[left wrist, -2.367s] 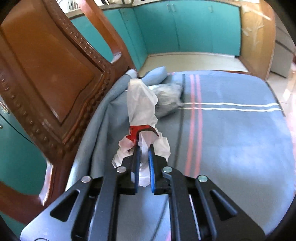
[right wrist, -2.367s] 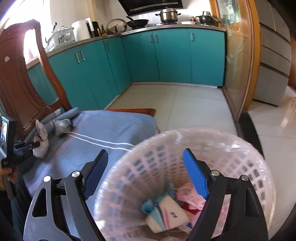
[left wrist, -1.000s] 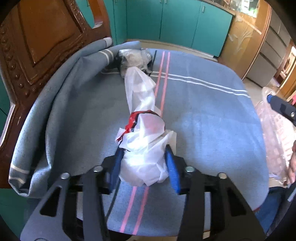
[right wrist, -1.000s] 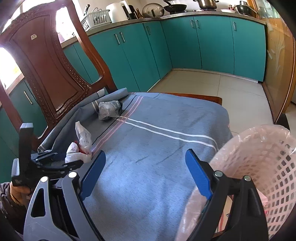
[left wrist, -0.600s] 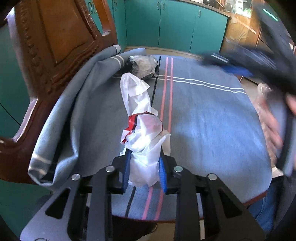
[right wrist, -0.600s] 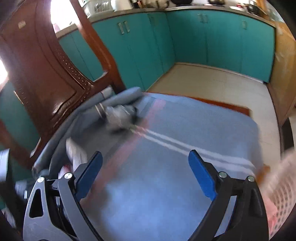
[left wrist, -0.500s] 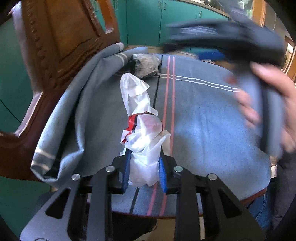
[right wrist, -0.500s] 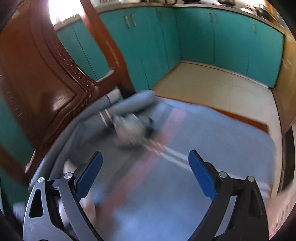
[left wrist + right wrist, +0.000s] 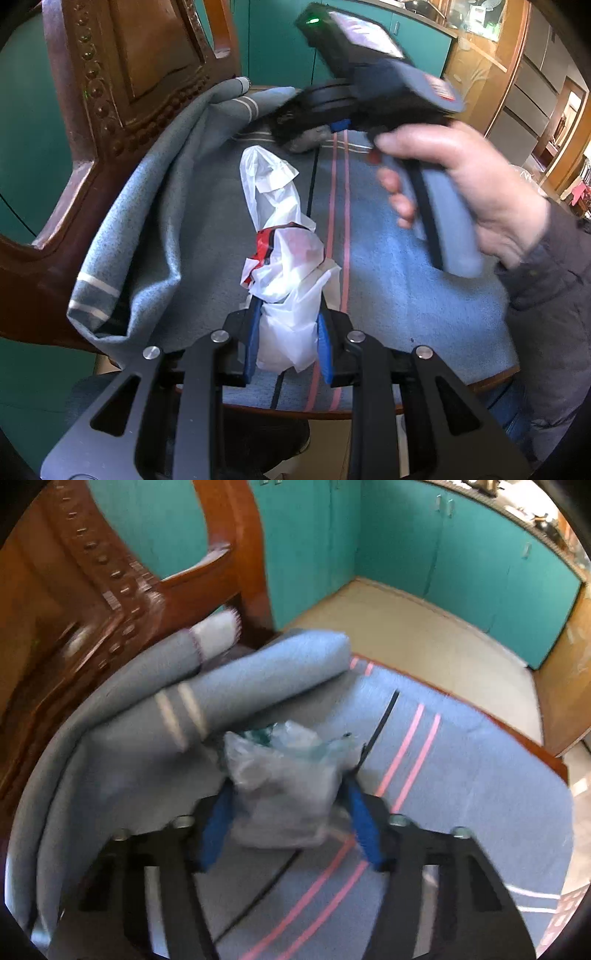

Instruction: Collect trash

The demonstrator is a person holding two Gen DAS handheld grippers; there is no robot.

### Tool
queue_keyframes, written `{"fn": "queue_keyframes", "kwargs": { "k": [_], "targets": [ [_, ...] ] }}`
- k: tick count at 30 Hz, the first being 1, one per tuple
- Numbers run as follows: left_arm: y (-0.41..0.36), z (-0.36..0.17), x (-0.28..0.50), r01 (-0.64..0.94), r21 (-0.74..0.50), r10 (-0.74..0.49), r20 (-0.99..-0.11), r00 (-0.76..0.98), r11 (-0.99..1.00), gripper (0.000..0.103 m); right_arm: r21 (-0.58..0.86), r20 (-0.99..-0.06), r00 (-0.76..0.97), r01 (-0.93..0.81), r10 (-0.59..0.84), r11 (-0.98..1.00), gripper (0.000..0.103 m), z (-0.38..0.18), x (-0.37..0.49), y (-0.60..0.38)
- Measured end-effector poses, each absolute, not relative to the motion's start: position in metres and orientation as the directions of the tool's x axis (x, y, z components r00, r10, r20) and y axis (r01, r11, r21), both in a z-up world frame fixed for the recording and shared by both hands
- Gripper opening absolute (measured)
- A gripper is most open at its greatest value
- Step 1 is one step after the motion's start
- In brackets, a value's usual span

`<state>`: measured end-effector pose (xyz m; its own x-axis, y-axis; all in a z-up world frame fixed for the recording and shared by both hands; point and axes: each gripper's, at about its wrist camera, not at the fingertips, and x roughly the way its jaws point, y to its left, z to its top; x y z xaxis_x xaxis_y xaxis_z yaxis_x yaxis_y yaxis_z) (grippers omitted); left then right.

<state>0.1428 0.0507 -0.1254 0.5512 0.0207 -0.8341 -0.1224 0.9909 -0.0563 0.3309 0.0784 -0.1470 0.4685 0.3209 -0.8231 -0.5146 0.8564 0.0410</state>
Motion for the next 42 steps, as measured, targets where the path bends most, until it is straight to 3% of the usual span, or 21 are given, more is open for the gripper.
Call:
{"fn": "queue_keyframes", "kwargs": {
  "k": [12, 20, 23, 27, 32, 42],
  "targets": [
    [0.031, -0.122, 0.146, -0.099, -0.064, 0.003, -0.825, 0.565, 0.993, 0.027, 0.149, -0.744, 0.517, -0.490, 0.424, 0.859, 0.049, -0.108, 0.242, -0.074],
    [-0.015, -0.123, 0.154, -0.022, -0.041, -0.022, -0.829, 0.560, 0.999, 0.027, 0.210, -0.714, 0.536, -0.450, 0.451, 0.868, 0.049, -0.124, 0.216, -0.135],
    [-0.021, -0.122, 0.154, -0.030, -0.030, -0.008, -0.826, 0.563, 0.999, 0.033, 0.221, -0.703, 0.534, -0.466, 0.471, 0.857, 0.049, -0.117, 0.207, -0.140],
    [-0.014, -0.116, 0.155, -0.079, -0.060, -0.004, -0.824, 0.567, 0.995, 0.052, 0.209, -0.711, 0.532, -0.465, 0.460, 0.860, 0.049, -0.115, 0.202, -0.141],
    [-0.003, -0.108, 0.152, -0.130, -0.050, 0.036, -0.810, 0.585, 0.990, 0.058, 0.172, -0.741, 0.520, -0.464, 0.425, 0.869, 0.050, -0.121, 0.198, -0.142],
    [0.013, -0.104, 0.148, -0.183, -0.034, 0.082, -0.803, 0.590, 0.983, 0.060, 0.059, -0.788, 0.493, -0.536, 0.369, 0.842, 0.060, -0.137, 0.184, -0.122]
  ]
}}
